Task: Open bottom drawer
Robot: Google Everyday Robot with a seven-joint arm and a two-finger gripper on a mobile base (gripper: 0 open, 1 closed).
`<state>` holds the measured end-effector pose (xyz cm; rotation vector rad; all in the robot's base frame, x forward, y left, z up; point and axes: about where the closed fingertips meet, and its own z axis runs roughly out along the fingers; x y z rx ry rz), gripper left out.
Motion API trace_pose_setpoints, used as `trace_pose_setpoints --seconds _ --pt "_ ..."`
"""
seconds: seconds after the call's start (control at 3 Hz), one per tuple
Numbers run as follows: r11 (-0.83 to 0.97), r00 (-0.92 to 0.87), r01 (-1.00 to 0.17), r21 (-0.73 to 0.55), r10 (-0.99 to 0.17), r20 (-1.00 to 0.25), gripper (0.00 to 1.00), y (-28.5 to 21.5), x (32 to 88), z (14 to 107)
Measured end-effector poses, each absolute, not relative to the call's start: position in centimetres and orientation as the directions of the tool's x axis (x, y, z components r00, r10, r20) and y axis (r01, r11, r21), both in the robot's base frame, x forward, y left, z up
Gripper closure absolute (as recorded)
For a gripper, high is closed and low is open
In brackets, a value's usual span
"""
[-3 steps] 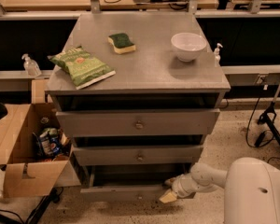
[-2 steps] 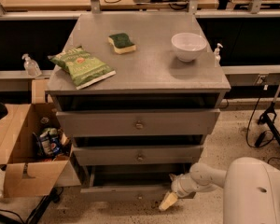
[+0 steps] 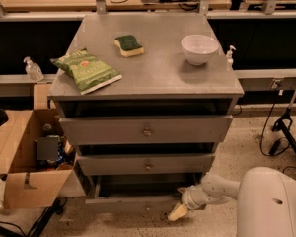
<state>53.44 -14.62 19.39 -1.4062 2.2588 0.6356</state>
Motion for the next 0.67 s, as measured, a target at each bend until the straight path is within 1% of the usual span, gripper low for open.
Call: trace_pose_setpoints --seconds 0.33,0.67 --pt "0.417 -0.454 -0.888 0.196 -0.719 -0.526 0.42 -14.85 50.15 18.95" --pt "0.429 -0.469 -0.880 0.203 -0.720 -0.512 0.65 -14.98 49.22 19.01"
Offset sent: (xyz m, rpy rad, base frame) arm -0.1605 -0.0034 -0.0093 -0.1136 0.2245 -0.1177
